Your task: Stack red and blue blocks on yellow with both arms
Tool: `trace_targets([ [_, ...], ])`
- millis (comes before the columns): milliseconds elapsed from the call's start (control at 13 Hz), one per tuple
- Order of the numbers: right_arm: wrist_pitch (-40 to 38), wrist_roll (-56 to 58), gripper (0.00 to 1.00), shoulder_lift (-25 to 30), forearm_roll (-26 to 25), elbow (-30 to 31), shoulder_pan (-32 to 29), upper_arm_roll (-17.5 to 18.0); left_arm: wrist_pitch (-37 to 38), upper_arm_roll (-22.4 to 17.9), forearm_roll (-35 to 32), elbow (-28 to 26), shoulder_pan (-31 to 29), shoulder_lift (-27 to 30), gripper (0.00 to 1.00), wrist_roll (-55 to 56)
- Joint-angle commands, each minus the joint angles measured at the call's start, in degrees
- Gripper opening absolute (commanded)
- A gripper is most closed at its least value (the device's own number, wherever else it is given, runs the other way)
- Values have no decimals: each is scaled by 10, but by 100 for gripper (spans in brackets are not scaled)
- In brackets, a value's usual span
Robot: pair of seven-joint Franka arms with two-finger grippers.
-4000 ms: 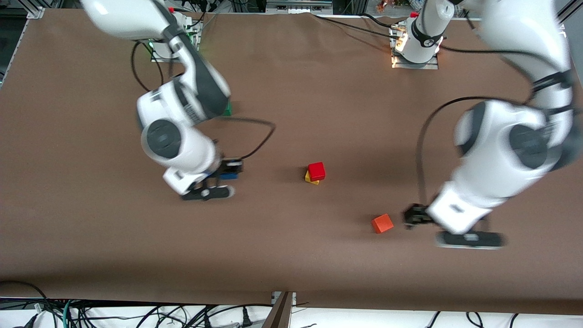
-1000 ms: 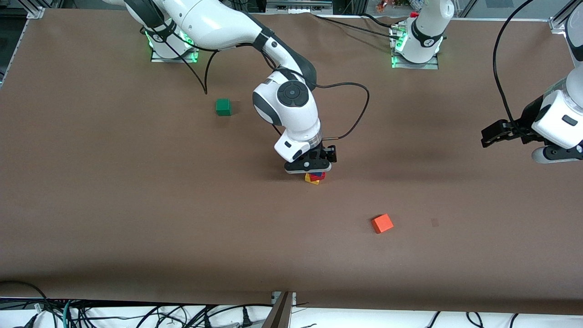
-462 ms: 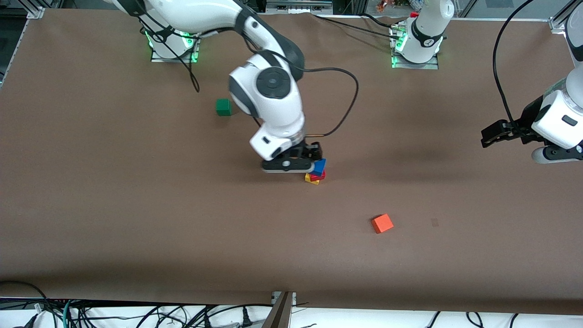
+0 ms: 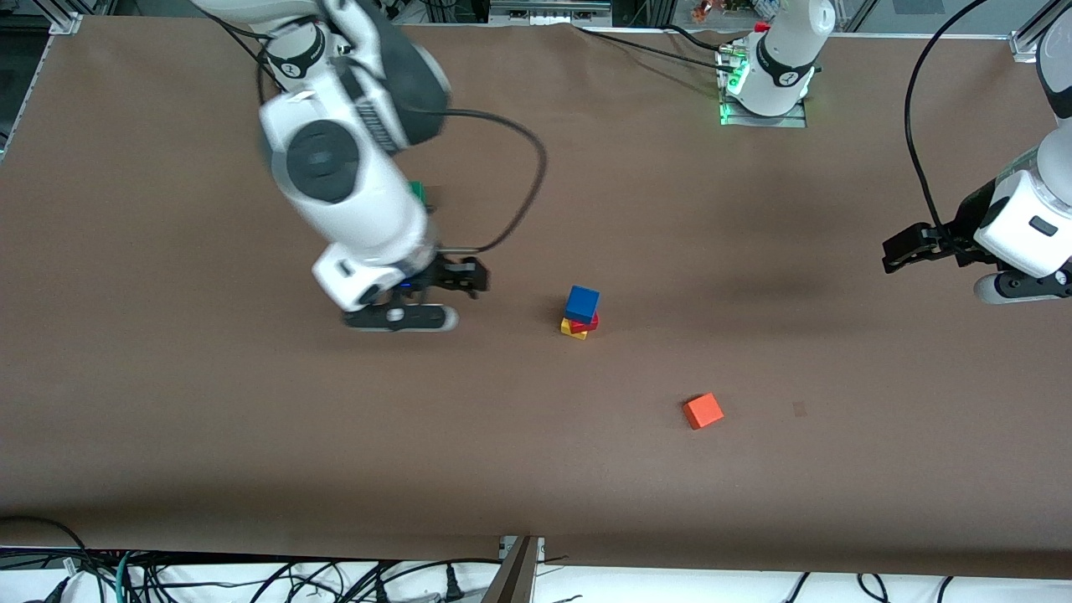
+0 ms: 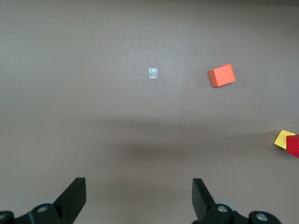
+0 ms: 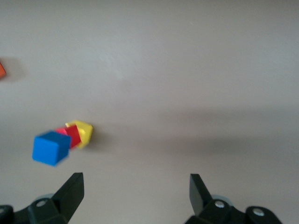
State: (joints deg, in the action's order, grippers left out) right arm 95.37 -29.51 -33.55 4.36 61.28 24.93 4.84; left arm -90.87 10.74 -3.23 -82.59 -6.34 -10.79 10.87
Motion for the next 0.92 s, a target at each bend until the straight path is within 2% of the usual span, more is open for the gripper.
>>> trace_targets([
  [0, -17, 107, 100, 88, 34, 103, -61, -9, 2, 2, 12, 13, -3, -5, 100, -11],
  [231, -35, 161, 100, 173, 33, 194, -73, -60, 2, 2, 12, 13, -3, -5, 100, -10],
  [462, -13, 179, 100, 261, 14, 304, -73, -84, 2, 2, 12, 13, -3, -5, 100, -8],
  [538, 1, 203, 100, 281, -6, 332, -73, -95, 2, 2, 12, 13, -3, -5, 100, -8],
  [692, 17, 227, 100, 305, -11, 372, -108, -88, 2, 2, 12, 13, -3, -5, 100, -11],
  [846, 38, 257, 100, 327, -11, 403, -163, -49, 2, 2, 12, 13, -3, -5, 100, -12],
])
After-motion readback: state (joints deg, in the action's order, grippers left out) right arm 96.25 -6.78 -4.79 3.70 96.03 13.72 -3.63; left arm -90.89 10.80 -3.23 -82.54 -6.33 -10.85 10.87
